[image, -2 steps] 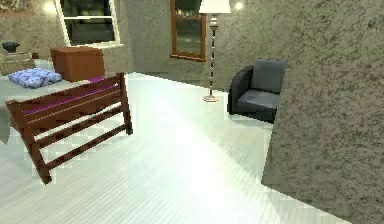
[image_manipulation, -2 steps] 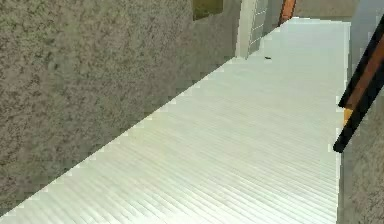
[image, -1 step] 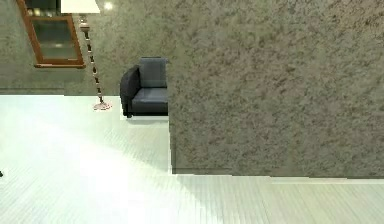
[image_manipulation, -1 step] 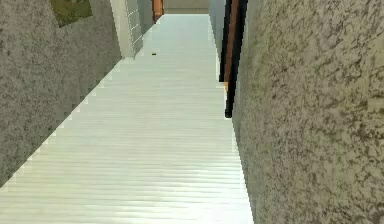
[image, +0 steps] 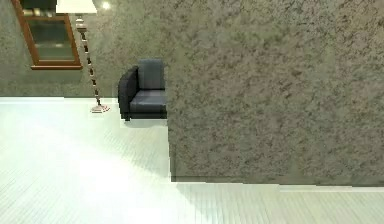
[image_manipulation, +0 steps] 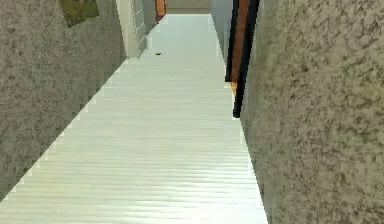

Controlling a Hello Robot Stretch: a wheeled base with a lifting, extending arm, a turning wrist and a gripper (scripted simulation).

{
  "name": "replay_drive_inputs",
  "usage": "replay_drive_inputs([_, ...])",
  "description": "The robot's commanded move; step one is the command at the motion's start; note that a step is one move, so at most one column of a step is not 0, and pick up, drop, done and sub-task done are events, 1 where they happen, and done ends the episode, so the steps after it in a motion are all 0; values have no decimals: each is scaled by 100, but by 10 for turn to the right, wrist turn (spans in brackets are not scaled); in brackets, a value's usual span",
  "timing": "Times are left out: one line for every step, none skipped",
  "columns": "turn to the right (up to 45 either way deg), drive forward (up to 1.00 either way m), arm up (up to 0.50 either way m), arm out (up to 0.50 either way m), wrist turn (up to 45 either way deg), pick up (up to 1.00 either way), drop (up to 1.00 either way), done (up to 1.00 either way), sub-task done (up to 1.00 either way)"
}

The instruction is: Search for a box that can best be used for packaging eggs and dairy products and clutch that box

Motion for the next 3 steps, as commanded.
replay_drive_inputs([-450,0,0,0,0,0,0,0,0])
replay_drive_inputs([-180,0,0,0,0,0,0,0,0])
replay_drive_inputs([0,100,0,0,0,0,0,0,0])
